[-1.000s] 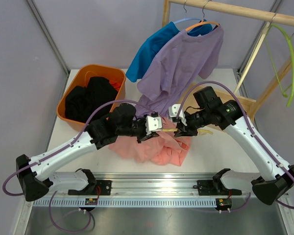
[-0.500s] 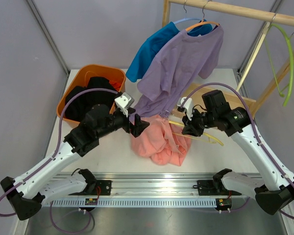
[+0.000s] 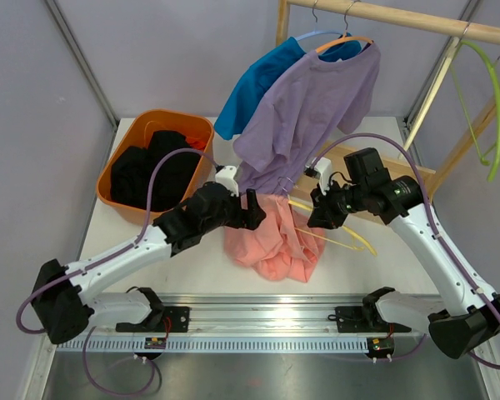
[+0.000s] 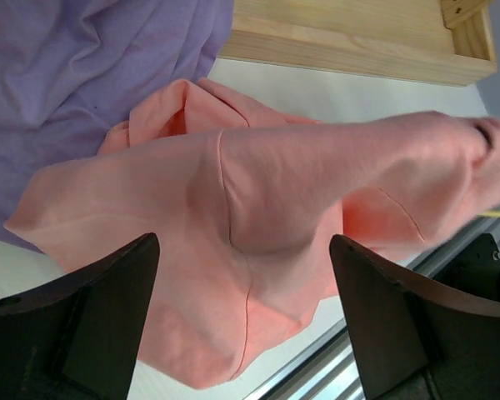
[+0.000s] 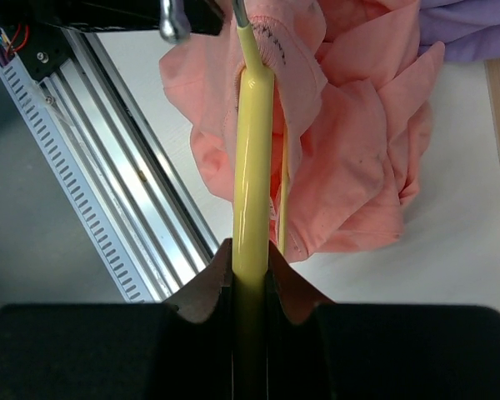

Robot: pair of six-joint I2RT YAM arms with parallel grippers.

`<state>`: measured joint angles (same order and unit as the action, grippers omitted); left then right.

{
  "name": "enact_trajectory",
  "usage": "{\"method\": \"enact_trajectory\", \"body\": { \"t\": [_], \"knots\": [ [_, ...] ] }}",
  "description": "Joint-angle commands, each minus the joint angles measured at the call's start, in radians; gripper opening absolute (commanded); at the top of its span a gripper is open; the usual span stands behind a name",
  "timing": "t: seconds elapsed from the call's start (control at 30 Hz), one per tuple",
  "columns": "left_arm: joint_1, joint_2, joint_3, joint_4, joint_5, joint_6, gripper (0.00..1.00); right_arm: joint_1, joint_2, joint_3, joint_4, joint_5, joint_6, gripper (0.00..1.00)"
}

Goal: Remove the t-shirt from the hanger
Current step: Remove the tshirt from the hanger

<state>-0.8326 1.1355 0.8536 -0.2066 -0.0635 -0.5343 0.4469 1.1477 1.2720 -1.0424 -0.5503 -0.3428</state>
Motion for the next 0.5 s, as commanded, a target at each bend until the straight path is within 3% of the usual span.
{"method": "enact_trajectory", "body": {
  "t": [0.0, 0.03, 0.1, 0.13, 0.2, 0.47],
  "knots": [
    [-0.014, 0.081, 0.084, 0.107, -0.113, -0.055, 0.82, -0.014, 0.0, 0.047, 0.044, -0.065, 0.031, 0.0],
    [-0.014, 0.099, 0.096, 0.105, -0.119, -0.05, 0.75, -0.017, 0.0, 0.047, 0.044, -0.072, 0.031, 0.0],
    [-0.013, 0.133, 0.117, 0.111, -0.124, -0.038, 0.29, -0.023, -0.003, 0.047, 0.044, -0.065, 0.031, 0.0],
    [-0.013, 0.136, 0.124, 0.105, -0.127, -0.036, 0.15, -0.027, -0.005, 0.047, 0.041, -0.044, 0.03, 0.0],
    [-0.013, 0.121, 0.139, 0.066, -0.142, -0.017, 0.0, -0.043, -0.011, 0.047, 0.028, -0.016, 0.015, 0.0],
    [0.095, -0.043, 0.047, -0.088, -0.188, 0.048, 0.0, -0.18, -0.054, 0.058, -0.085, -0.028, -0.209, 0.0]
  ]
}}
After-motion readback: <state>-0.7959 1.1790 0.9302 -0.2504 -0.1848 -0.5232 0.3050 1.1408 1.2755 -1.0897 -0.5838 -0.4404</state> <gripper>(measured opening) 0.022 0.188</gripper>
